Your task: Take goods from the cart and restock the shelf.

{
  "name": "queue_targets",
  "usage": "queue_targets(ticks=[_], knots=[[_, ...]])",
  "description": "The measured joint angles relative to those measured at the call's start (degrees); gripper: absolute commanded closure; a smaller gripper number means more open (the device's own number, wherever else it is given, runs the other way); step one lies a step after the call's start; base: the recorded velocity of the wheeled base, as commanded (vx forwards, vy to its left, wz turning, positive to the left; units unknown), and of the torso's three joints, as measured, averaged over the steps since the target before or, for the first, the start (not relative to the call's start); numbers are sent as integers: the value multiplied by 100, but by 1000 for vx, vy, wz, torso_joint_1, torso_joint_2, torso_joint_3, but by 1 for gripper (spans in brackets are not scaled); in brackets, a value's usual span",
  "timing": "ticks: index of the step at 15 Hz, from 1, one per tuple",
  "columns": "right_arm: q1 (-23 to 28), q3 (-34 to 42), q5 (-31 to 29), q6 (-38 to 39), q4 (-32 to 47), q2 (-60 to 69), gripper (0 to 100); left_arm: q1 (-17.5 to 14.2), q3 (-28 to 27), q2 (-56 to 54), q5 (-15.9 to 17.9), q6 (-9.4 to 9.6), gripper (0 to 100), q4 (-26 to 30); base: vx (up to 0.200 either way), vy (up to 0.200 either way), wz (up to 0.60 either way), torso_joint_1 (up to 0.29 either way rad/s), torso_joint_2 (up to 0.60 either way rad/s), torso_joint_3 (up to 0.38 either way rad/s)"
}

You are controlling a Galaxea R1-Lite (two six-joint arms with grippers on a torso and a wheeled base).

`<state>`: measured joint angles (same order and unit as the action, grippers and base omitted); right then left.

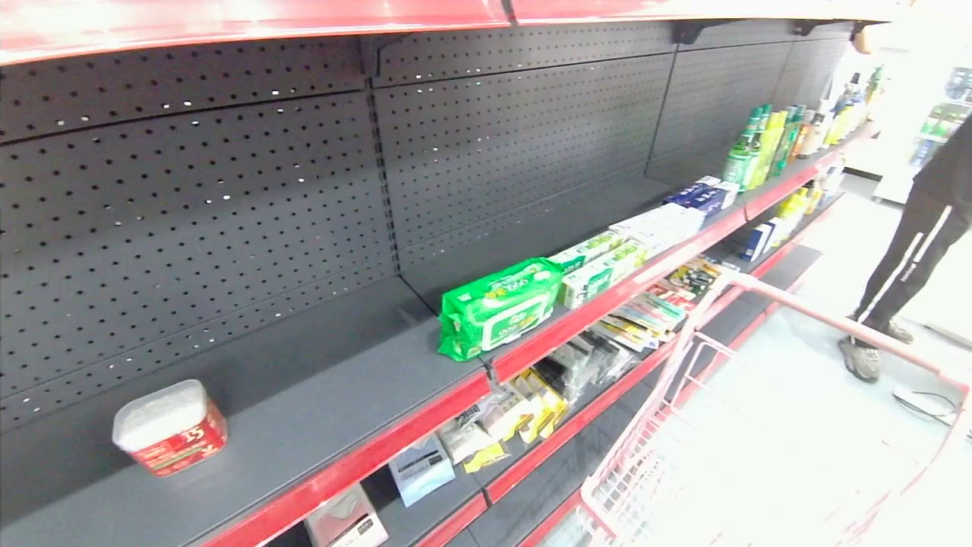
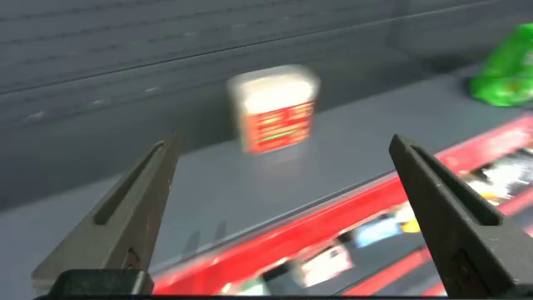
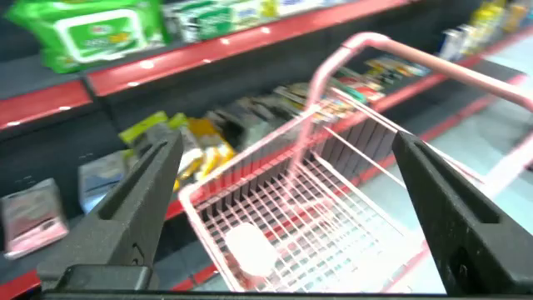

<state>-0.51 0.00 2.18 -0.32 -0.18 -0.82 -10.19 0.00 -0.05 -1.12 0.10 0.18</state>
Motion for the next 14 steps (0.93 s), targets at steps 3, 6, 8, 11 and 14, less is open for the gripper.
queue_targets(ticks=[3, 6, 8, 11, 14], knots=[[0, 0, 0, 0, 5, -4, 0, 0, 0, 0, 0, 0, 0, 0, 0, 0, -600, 1, 1, 1], [0, 0, 0, 2, 2, -4, 0, 2, 0, 0, 1, 0, 0, -2, 0, 0, -400, 0, 2, 0], [21, 0, -2, 21, 2, 27, 0, 5, 0, 0, 1, 0, 0, 0, 0, 0, 0, 0, 0, 0], [38, 0, 0, -6, 5, 55, 0, 0, 0, 0, 0, 0, 0, 0, 0, 0, 0, 0, 0, 0], [30, -68, 17, 5, 5, -45, 0, 0, 0, 0, 1, 0, 0, -2, 0, 0, 0, 0, 0, 0]])
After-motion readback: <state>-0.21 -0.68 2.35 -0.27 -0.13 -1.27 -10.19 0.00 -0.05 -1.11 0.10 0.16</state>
